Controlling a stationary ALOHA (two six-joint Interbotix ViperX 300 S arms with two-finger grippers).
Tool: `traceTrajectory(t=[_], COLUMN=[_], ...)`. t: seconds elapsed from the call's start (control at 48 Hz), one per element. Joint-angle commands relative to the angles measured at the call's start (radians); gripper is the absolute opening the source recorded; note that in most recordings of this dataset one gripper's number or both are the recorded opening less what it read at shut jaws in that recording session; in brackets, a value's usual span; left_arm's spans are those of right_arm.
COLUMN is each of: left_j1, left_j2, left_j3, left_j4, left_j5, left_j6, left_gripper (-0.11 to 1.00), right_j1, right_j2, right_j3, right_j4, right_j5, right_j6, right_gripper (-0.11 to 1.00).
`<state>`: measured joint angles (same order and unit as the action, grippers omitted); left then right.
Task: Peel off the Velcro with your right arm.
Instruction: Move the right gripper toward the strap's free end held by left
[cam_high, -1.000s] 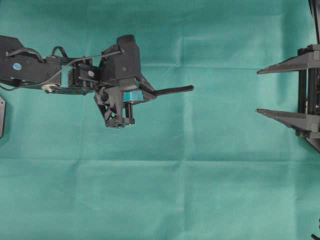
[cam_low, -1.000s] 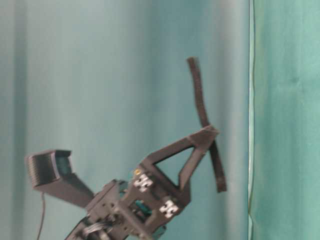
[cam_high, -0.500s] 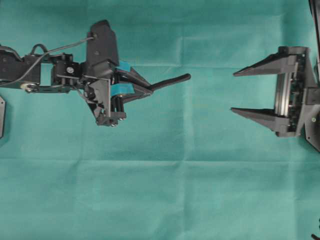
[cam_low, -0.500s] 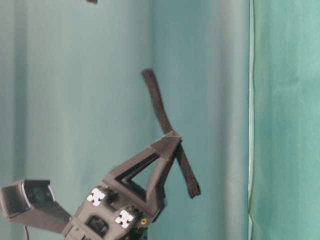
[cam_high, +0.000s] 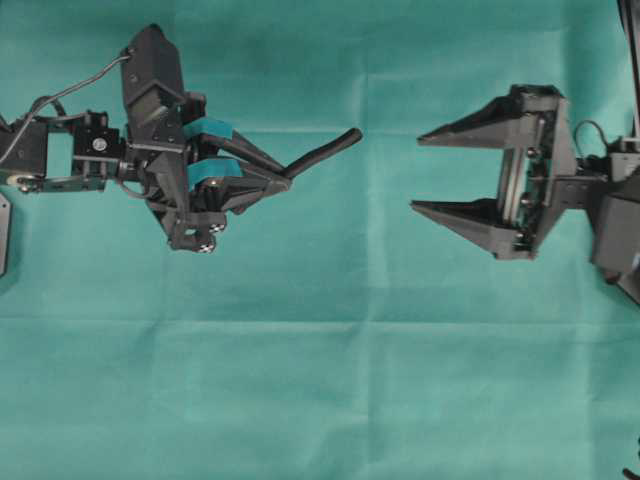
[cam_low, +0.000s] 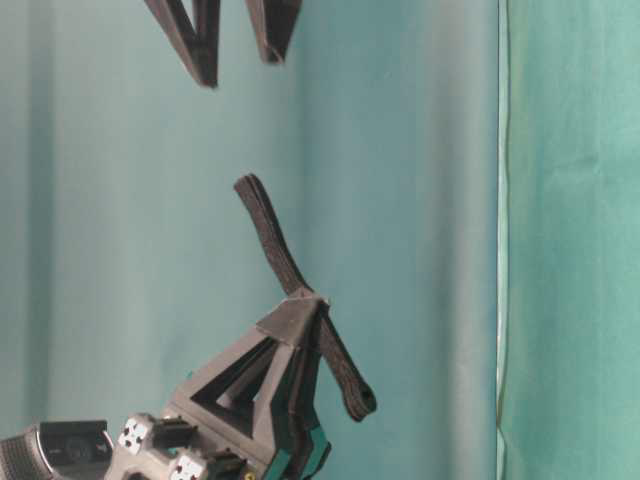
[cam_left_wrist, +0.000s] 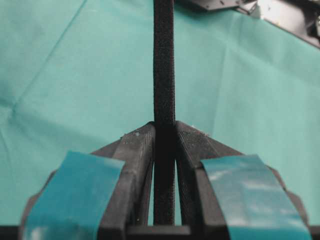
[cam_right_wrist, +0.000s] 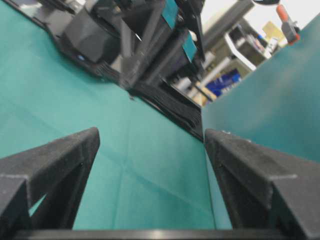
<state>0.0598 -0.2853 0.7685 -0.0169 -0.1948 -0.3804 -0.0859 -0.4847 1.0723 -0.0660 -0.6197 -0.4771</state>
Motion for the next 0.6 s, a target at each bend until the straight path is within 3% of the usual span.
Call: traceTrajectory(t=[0.0, 0.584], left_j1=[-0.008, -0.012], left_j2=[-0.023, -0.021], left_j3=[-0.005, 0.0], left_j4=[-0.003, -0.003], left_j5=[-0.018, -0.034], left_j6=[-0.008, -0.028], left_gripper=[0.1, 0.1], right_j1=[-0.018, -0.026], right_j2=[0.023, 0.123], right_j3=[-0.034, -0.075], right_j4=[0.002, 0.0], right_j5=[-0.025, -0.098], right_j6=[-0.002, -0.005], right_gripper=[0.81, 0.81])
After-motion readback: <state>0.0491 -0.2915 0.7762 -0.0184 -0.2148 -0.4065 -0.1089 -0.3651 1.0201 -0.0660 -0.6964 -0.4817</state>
